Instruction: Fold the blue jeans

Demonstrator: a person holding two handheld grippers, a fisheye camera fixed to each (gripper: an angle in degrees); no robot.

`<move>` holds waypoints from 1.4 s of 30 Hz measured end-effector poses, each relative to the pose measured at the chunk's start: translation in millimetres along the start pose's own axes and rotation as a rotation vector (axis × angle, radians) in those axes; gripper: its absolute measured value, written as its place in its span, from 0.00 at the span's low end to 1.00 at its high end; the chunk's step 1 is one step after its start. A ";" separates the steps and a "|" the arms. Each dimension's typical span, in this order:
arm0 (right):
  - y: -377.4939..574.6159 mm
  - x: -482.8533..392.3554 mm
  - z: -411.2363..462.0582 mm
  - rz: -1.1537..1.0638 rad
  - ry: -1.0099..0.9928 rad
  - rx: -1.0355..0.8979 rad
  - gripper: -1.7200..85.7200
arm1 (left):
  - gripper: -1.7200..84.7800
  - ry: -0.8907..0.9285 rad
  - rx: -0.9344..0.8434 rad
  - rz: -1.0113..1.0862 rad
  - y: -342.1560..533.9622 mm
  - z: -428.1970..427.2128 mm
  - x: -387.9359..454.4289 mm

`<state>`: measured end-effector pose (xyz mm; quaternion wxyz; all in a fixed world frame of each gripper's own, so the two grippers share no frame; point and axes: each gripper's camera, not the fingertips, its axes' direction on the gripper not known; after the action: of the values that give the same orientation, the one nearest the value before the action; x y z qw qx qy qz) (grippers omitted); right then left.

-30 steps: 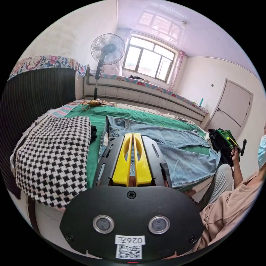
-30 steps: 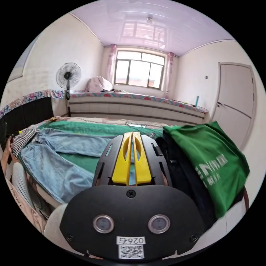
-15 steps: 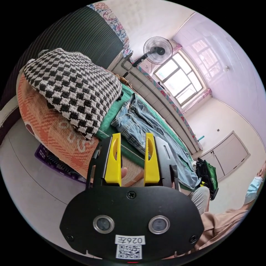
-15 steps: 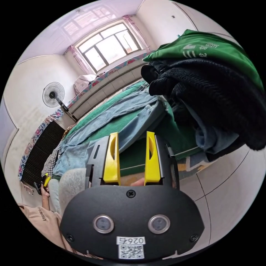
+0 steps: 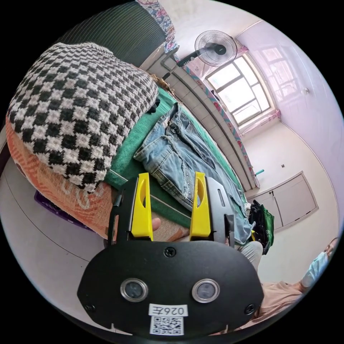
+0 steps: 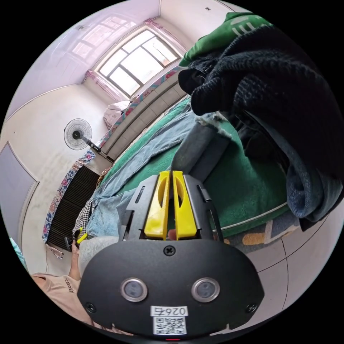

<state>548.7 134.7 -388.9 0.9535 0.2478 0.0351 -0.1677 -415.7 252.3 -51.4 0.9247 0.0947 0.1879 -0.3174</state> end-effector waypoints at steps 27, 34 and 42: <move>15.4 3.0 -37.4 0.030 -0.131 0.169 0.01 | 0.03 0.379 0.224 -0.100 -29.3 -23.1 -26.9; 43.2 -3.1 -58.3 0.100 -0.313 0.369 0.01 | 0.02 0.512 0.311 -0.098 -65.9 -25.4 8.4; -77.6 -121.7 13.0 -0.151 -0.099 0.444 0.01 | 0.02 0.359 0.268 -0.021 -196.5 22.2 95.2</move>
<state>407.8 101.6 -395.0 0.8609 0.4397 -0.0307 -0.2541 -462.4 40.0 -81.0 0.8522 0.2697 0.3065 -0.3271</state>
